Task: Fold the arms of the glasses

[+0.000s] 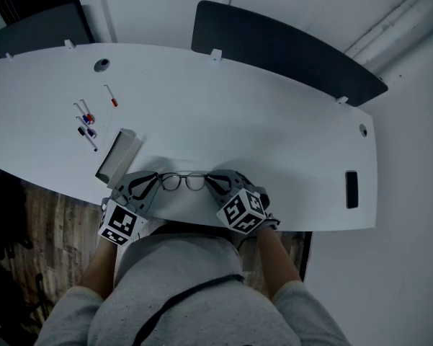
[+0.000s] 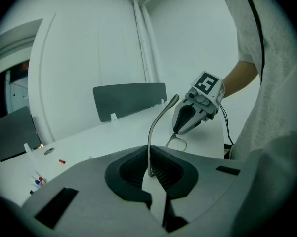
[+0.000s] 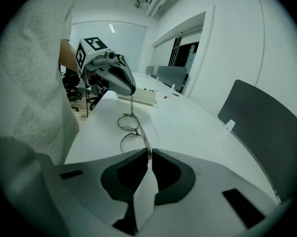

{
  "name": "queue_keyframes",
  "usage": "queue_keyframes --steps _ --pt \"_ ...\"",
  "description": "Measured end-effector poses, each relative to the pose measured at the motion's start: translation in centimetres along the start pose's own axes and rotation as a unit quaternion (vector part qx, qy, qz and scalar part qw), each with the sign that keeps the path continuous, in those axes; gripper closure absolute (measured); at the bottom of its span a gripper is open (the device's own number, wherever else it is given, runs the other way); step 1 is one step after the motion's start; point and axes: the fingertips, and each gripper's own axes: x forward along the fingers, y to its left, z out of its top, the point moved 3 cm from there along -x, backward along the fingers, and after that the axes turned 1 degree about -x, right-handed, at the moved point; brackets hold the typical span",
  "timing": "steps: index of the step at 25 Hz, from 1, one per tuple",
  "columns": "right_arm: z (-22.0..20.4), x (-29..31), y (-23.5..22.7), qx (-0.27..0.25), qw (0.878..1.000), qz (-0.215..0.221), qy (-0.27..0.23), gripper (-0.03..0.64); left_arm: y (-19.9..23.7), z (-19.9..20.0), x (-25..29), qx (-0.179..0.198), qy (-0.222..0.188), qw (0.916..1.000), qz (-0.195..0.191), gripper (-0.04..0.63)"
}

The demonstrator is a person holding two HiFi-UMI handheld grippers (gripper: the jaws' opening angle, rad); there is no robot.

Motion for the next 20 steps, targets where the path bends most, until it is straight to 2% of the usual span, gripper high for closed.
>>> queue_keyframes --steps 14,20 --pt "-0.2 -0.1 0.2 0.002 1.0 0.001 -0.007 0.578 -0.9 0.7 2.1 0.033 0.018 0.999 -0.026 0.565" --pt "-0.2 -0.1 0.2 0.004 1.0 -0.002 -0.008 0.578 -1.5 0.9 3.1 0.064 0.037 0.9965 -0.04 0.565"
